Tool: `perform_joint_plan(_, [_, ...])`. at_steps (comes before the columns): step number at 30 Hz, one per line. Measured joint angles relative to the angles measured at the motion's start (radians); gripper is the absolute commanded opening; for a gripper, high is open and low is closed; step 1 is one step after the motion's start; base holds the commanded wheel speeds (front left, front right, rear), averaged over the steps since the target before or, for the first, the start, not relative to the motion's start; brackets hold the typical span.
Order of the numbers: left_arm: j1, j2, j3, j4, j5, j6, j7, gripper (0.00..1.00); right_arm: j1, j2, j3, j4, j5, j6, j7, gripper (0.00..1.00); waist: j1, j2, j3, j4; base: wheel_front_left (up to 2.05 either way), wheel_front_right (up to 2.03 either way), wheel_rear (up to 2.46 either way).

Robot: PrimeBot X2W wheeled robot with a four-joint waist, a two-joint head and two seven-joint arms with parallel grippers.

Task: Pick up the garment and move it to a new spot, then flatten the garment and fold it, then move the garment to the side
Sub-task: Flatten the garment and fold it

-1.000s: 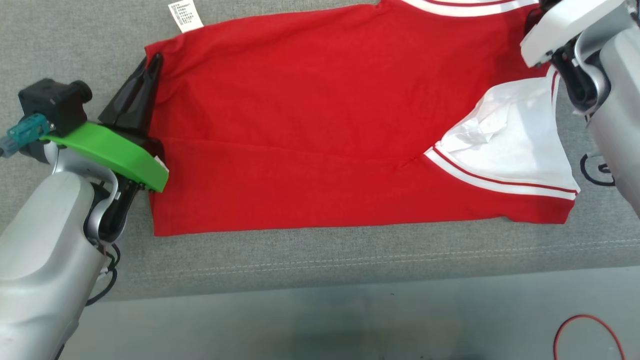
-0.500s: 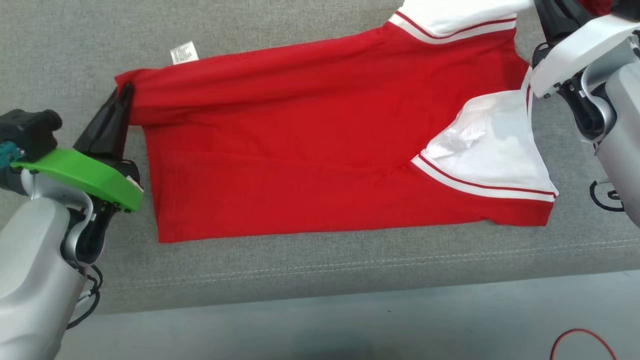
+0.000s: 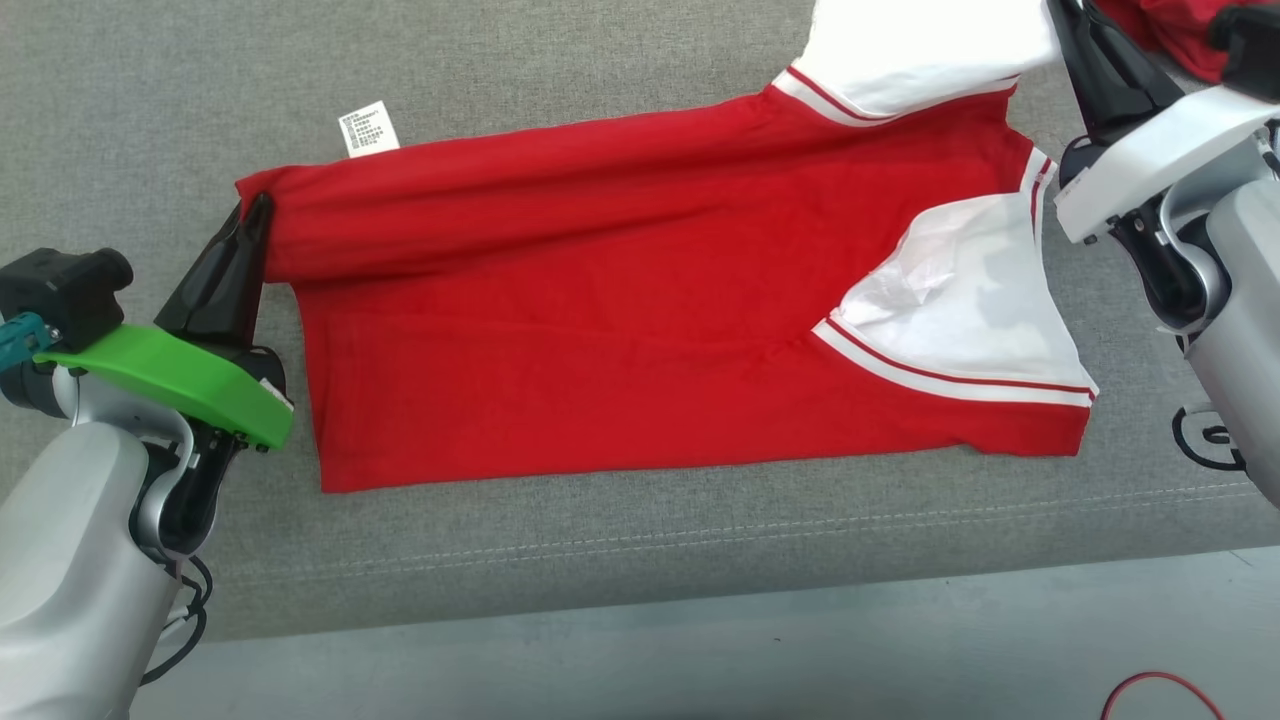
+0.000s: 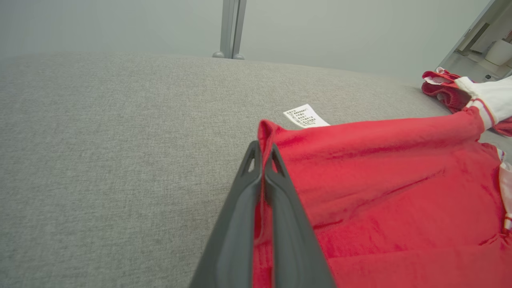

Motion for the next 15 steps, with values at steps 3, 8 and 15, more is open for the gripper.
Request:
perform_joint_plan(3, [0.007, 0.001, -0.002, -0.002, 0.006, 0.0, 0.0, 0.0, 0.024, -0.01, -0.007, -0.021, 0.002, 0.0, 0.0, 0.0, 0.0, 0.0, -0.002, -0.003, 0.0, 0.0, 0.0])
perform_joint_plan(8, [0.031, 0.003, -0.01, -0.005, 0.013, 0.0, 0.0, 0.0, 0.068, -0.016, -0.007, -0.054, 0.002, 0.0, 0.0, 0.0, 0.0, 0.0, -0.004, -0.008, 0.0, 0.0, 0.0])
perform_joint_plan(15, [0.066, 0.005, -0.021, -0.006, 0.013, 0.0, 0.0, 0.0, 0.144, -0.02, -0.009, -0.08, 0.01, 0.0, 0.0, 0.0, 0.0, 0.0, -0.01, -0.012, 0.0, 0.0, 0.0])
